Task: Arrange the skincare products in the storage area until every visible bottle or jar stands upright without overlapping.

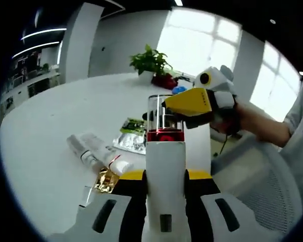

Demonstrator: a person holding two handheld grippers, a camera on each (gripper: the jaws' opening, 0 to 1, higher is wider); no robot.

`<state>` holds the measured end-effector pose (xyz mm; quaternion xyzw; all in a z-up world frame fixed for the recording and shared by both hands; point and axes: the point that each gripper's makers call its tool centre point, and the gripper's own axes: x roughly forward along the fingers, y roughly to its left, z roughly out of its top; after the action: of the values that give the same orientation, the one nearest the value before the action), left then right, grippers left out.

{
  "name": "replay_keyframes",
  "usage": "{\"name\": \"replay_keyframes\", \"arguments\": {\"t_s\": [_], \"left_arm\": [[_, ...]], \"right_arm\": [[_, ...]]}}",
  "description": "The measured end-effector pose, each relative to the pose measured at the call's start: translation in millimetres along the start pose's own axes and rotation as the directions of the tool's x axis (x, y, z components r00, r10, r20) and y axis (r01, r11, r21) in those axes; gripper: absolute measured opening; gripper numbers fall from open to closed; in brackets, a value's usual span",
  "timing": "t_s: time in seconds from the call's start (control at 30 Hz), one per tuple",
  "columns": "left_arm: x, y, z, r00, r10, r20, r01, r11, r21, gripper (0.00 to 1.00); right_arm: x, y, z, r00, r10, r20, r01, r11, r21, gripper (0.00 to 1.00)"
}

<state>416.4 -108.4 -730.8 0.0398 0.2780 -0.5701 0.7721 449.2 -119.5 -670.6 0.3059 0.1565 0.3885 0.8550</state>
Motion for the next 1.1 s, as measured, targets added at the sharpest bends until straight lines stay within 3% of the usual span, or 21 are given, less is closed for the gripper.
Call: {"name": "replay_keyframes", "arguments": {"t_s": [0.37,0.5,0.8,0.97,1.1], "left_arm": [[16.5,-2.5,-0.8,0.999,0.004,-0.033,-0.002,0.998,0.060,0.25],[23.0,-2.7,0.1,0.999,0.011,-0.050,-0.006,0.995,0.101,0.25],[38.7,-1.9,6.4,0.999,0.008,-0.051,-0.001,0.990,0.138,0.25],[45.3,-0.6,5.7,0.998,0.009,-0.055,0.000,0.986,0.166,0.25],[51.1,0.9,6.0,0.999,0.003,-0.047,0.006,0.980,0.200,0.25]], "right_arm": [[-1.8,7.9,3.9,1.000,-0.014,-0.015,0.011,0.984,-0.177,0.28],[-2.2,11.1,4.7,0.999,-0.024,-0.046,0.010,0.956,-0.292,0.28],[-4.6,12.3,8.9,0.995,-0.089,-0.051,0.061,0.910,-0.411,0.28],[-6.9,4.8,8.1,0.992,-0.112,-0.052,0.079,0.897,-0.434,0.28],[-8.2,4.4,6.9,0.989,-0.141,-0.053,0.098,0.869,-0.485,0.28]]}}
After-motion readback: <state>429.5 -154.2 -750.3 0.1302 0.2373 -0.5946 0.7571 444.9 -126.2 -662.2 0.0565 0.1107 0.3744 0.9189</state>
